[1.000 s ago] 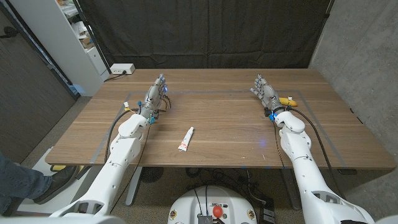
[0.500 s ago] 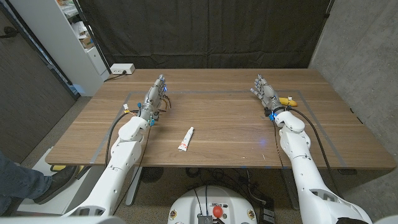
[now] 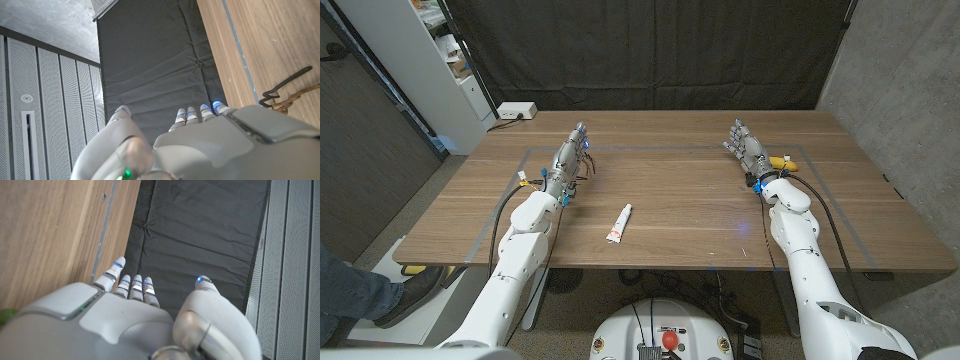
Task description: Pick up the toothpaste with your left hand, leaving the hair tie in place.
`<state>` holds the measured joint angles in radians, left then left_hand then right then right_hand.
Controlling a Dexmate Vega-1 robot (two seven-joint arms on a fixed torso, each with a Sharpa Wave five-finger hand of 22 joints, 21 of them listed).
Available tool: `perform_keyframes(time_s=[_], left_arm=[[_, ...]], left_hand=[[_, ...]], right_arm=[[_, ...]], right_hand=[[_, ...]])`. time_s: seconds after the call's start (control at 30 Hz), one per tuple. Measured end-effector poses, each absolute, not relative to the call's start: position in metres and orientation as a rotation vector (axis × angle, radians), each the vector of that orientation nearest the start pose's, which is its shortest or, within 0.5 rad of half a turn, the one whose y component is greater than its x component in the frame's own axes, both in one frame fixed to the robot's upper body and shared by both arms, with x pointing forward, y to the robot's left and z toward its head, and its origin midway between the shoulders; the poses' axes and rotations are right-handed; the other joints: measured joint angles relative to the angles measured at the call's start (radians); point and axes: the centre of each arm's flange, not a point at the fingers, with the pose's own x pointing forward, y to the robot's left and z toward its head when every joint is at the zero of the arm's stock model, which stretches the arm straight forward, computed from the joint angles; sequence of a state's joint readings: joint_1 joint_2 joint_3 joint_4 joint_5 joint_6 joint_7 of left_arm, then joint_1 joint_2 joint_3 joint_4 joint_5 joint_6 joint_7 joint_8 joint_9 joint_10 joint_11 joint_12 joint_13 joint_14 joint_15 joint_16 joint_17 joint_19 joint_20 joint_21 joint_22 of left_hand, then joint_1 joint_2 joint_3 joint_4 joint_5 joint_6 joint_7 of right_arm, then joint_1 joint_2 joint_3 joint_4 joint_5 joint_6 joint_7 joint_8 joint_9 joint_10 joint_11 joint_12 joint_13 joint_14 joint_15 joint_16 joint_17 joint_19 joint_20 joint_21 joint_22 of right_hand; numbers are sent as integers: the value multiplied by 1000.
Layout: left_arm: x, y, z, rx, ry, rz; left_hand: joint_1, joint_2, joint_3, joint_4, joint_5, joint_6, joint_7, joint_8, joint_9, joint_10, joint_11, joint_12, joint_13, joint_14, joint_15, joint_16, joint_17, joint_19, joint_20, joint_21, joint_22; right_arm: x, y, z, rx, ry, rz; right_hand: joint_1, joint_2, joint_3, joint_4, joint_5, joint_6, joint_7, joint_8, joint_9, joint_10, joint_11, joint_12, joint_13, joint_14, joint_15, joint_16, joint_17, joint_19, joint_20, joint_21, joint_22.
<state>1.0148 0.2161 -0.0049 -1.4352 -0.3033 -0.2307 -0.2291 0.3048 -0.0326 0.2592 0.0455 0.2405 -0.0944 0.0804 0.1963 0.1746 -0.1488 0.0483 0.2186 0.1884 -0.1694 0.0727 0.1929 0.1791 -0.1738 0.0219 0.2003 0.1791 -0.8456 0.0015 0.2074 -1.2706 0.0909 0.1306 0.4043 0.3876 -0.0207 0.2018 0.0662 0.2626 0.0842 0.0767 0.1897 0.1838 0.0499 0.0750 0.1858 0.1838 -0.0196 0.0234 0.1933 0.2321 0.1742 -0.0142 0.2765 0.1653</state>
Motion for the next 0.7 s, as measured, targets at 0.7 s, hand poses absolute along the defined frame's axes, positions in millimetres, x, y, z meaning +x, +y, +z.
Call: perform_keyframes(time_s=[0.7], left_arm=[[601,284,-50,10,-690,-195]], left_hand=[[13,13,8,-8,-4,14,-4,4,0,22,-3,4,0,5,5,0,0,5,5,0,0]], right_arm=[[663,-286,-27,68,-591,217]], right_hand=[[0,0,-4,-4,0,0,0,0,0,0,0,0,0,2,2,0,-5,0,0,-8,0]])
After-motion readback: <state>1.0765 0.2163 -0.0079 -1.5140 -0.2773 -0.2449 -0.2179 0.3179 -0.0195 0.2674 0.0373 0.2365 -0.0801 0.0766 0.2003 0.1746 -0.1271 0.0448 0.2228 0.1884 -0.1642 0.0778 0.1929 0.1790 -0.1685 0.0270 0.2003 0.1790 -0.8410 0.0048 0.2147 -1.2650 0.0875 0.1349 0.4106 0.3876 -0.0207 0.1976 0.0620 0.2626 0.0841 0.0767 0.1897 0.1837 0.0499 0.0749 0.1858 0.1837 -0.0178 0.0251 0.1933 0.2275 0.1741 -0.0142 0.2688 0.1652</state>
